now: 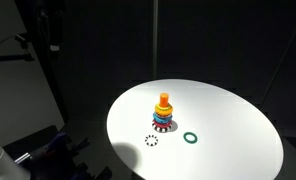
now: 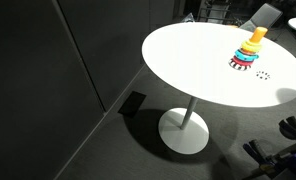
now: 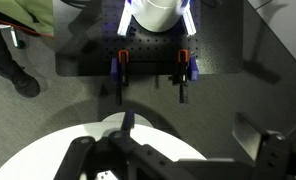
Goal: Put the stripped ring on the orange stand
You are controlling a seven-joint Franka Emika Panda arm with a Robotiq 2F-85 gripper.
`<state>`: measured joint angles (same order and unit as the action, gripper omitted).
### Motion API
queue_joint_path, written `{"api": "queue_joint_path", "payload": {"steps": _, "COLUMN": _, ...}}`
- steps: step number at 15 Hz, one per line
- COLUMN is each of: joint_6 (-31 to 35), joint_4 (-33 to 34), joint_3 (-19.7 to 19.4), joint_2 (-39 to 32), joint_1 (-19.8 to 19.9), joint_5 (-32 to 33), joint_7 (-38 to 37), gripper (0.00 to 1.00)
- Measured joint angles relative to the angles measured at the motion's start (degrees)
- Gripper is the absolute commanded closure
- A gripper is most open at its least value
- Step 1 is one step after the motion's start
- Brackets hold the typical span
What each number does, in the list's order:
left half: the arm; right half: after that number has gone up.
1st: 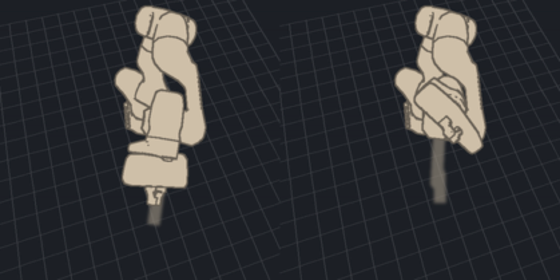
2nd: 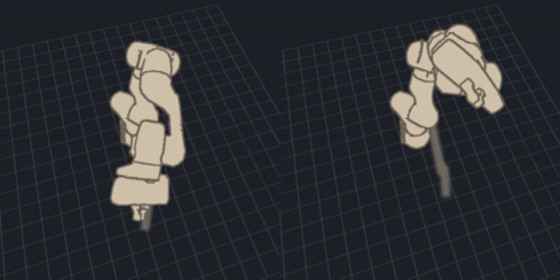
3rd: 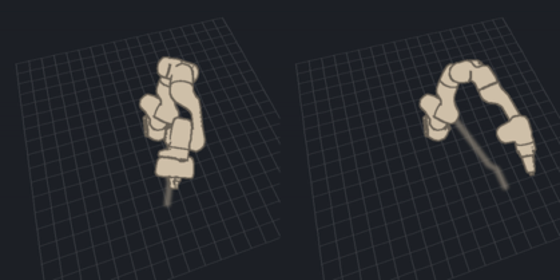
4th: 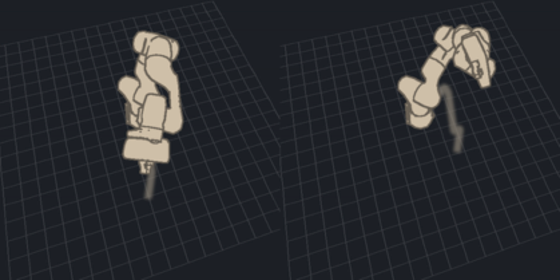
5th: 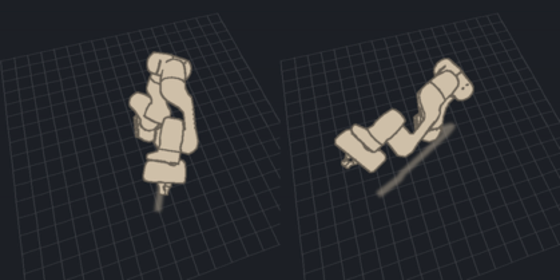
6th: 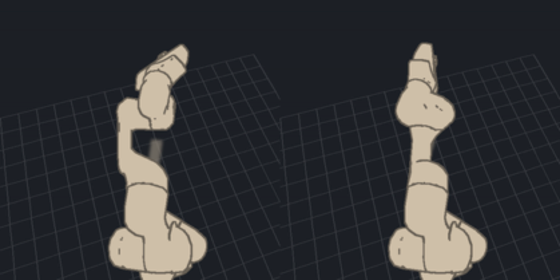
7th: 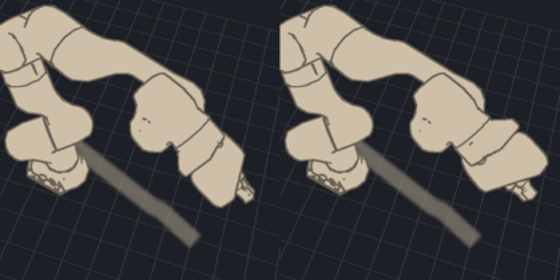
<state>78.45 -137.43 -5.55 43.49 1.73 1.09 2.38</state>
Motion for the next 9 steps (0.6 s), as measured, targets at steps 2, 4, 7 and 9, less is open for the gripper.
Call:
{"api": "queue_joint_path", "payload": {"steps": 2, "joint_6": 2.38, "joint_4": -0.69, "joint_3": 0.00, "joint_2": -0.78, "joint_1": 0.05, "joint_5": 0.00, "joint_7": -0.21, "gripper": 0.00}}
{"api": "queue_joint_path", "payload": {"steps": 4, "joint_6": 4.86, "joint_4": -1.26, "joint_3": 0.00, "joint_2": -1.89, "joint_1": 0.29, "joint_5": 0.00, "joint_7": -0.55, "gripper": 0.00}}
{"api": "queue_joint_path", "payload": {"steps": 7, "joint_6": 9.53, "joint_4": -2.46, "joint_3": 0.00, "joint_2": -4.05, "joint_1": 1.46, "joint_5": 0.13, "joint_7": -1.08, "gripper": 0.00}}
{"api": "queue_joint_path", "payload": {"steps": 9, "joint_6": 13.03, "joint_4": -3.27, "joint_3": -0.04, "joint_2": -5.87, "joint_1": 2.71, "joint_5": 0.36, "joint_7": -1.22, "gripper": 0.00}}
